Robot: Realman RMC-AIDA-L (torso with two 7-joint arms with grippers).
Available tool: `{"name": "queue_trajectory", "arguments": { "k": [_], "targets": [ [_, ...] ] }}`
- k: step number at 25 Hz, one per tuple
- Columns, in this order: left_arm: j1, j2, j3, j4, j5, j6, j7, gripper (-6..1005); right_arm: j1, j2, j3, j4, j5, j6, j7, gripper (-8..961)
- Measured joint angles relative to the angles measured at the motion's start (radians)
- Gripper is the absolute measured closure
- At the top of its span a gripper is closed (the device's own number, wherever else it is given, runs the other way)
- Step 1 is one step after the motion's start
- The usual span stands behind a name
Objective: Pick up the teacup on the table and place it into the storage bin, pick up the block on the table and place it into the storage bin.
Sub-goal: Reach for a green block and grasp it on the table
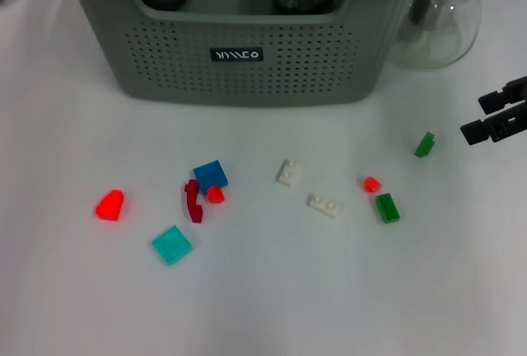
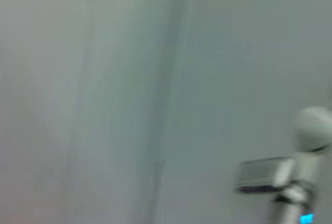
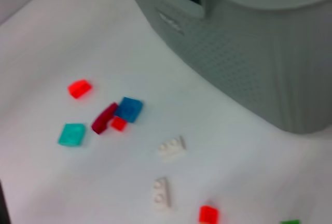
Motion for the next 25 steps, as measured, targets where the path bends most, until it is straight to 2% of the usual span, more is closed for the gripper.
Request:
{"name": "queue_trajectory", "arguments": {
  "k": [2, 4, 7, 9, 12, 15, 19, 25],
  "targets": [
    [0.041, -0.02, -0.014, -0.077, -0.07, 0.08, 0.118, 300, 0.006, 0.002, 0.0, 0.0, -0.019, 0.015, 0.002, 37],
    [0.064, -0.027, -0.012, -0.185, -0.096, 0.136, 0.224, 227, 0.014, 0.009, -0.003, -0.001, -0.037, 0.036, 0.008, 37],
    [0.073, -0.019, -0.01, -0.37, -0.081, 0.195, 0.384, 117, 0.026, 0.024, -0.009, -0.009, -0.066, 0.061, 0.017, 37],
    [0.075, -0.017, -0.01, -0.456, -0.035, 0.219, 0.496, 113, 0.036, 0.039, -0.013, -0.024, -0.093, 0.076, 0.024, 37],
    [0.086, -0.025, 0.011, -0.502, 0.056, 0.226, 0.641, 108, 0.056, 0.059, -0.018, -0.044, -0.137, 0.095, 0.039, 37],
    [0.095, -0.03, 0.07, -0.536, 0.11, 0.215, 0.75, 106, 0.076, 0.078, -0.02, -0.056, -0.174, 0.115, 0.051, 37],
    [0.097, -0.032, 0.111, -0.566, 0.151, 0.196, 0.847, 105, 0.103, 0.111, -0.037, -0.057, -0.234, 0.144, 0.07, 37],
    [0.078, -0.031, 0.153, -0.624, 0.214, 0.114, 0.922, 105, 0.123, 0.142, -0.104, -0.06, -0.266, 0.191, 0.122, 38]
  ]
}}
